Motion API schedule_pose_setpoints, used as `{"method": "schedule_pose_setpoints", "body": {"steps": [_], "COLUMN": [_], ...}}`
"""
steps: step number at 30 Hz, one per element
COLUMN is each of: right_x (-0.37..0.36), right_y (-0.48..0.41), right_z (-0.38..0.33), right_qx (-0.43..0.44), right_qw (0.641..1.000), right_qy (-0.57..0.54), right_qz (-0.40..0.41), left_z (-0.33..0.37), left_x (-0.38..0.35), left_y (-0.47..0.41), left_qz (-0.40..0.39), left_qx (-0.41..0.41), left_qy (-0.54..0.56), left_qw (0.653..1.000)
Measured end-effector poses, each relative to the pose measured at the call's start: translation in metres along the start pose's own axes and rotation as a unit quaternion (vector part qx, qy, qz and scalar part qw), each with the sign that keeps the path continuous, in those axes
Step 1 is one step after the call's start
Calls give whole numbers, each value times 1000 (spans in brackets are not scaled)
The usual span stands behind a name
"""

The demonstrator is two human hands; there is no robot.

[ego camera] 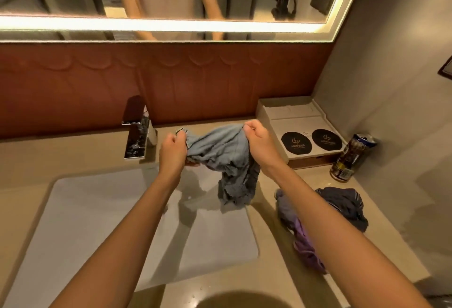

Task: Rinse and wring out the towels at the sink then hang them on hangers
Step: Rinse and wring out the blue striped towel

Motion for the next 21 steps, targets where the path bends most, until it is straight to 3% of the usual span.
{"method": "schedule_pose_setpoints", "body": {"steps": [3, 6, 11, 15, 18, 21], "right_x": [-24, -62, -121, -141, -139, -137], "right_y": [3, 15, 37, 65, 75, 83], "right_z": [-25, -43, -85, -115, -120, -117], "right_qx": [-32, -102, -131, -157, -133, -108], "right_qw": [994, 958, 900, 836, 852, 882], "right_qy": [-94, -248, -390, -498, -475, -412], "right_qz": [-38, -102, -144, -167, -175, -199], "left_z": [8, 1, -20, -37, -29, 10], "left_x": [35, 65, 106, 129, 134, 141], "left_y": [7, 24, 58, 75, 81, 83], "left_qz": [-29, -99, -176, -216, -315, -301], "left_qx": [37, 103, 104, 202, 185, 83], "left_qy": [84, 192, 197, 106, 155, 223], "left_qw": [995, 971, 959, 949, 918, 924]}}
Point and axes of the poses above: each hand's wrist, its own y-axis away from the middle knuckle, its own x-axis out of the back of the hand, z = x × y, the point moved 5 cm from there along -y, towards the middle knuckle, and after that the axes turned 1 degree about y, right-handed, at the moved point
